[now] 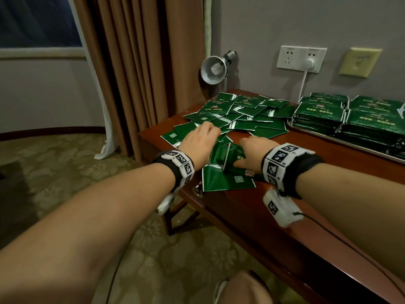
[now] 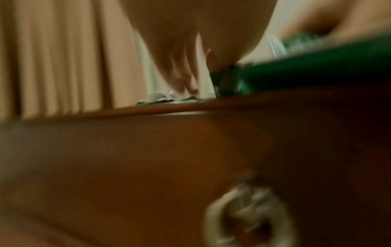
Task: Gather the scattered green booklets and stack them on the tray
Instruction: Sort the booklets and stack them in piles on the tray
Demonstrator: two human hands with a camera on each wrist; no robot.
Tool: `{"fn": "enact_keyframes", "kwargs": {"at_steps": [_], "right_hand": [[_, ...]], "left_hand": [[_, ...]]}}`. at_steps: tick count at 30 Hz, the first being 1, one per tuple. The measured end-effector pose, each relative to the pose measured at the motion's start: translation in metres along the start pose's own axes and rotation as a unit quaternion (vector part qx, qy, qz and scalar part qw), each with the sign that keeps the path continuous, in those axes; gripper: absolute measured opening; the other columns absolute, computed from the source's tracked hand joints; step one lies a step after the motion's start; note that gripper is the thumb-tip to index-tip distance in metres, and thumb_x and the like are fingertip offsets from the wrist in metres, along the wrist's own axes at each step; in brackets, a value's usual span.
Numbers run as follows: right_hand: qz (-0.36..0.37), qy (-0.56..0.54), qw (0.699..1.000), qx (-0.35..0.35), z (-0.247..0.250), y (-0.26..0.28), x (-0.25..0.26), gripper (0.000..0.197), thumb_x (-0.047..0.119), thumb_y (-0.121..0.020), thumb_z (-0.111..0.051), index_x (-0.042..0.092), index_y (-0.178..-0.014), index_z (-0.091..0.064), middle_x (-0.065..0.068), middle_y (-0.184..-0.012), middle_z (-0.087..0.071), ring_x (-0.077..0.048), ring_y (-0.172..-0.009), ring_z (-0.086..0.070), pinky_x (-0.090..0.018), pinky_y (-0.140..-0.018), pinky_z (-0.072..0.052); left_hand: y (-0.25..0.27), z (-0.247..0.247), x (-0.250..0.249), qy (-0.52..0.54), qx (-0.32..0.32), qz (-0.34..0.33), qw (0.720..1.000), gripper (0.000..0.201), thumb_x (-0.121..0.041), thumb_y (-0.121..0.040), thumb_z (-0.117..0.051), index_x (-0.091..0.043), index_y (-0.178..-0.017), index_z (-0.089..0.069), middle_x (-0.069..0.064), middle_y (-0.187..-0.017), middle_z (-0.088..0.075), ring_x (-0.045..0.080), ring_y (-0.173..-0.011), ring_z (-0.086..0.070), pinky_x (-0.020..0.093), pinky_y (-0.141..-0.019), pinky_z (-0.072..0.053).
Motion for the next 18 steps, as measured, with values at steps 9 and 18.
{"fn": "enact_keyframes", "kwargs": {"at_steps": [9,18], "right_hand": [[-0.053,-0.025,0.997,0.048,-0.018,0.005,-0.015,0.060,0.064,-0.078,-0.064,0.012,-0.101,-0.047,0.000,-0.087,-0.058,-0.018,-0.079,-0.060,-0.032,-0.064,-0.051],[-0.150,-0.082,0.983,0.064,-0.023,0.034,-0.069,0.050,0.061,-0.081,-0.062,0.015,-0.066,-0.055,-0.002,-0.064,-0.053,-0.021,-0.062,-0.053,-0.029,-0.058,-0.044]], "left_hand": [[-0.007,-0.014,0.004,0.191,0.119,0.174,0.959,0.064,-0.019,-0.083,-0.071,-0.016,-0.140,-0.042,0.008,-0.118,-0.059,0.016,-0.072,-0.062,0.029,-0.061,-0.053],[-0.021,-0.009,-0.030,0.225,0.027,0.168,0.959,0.036,-0.006,-0.074,-0.074,-0.020,-0.064,-0.043,0.001,-0.073,-0.055,0.023,-0.072,-0.056,0.028,-0.056,-0.042]]}}
Point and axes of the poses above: each hand's wrist, its own y-axis away from the middle knuckle, its own z-axis out of the back of the hand, x = y × z, the point moved 6 cm from there along -y, towards the middle knuckle
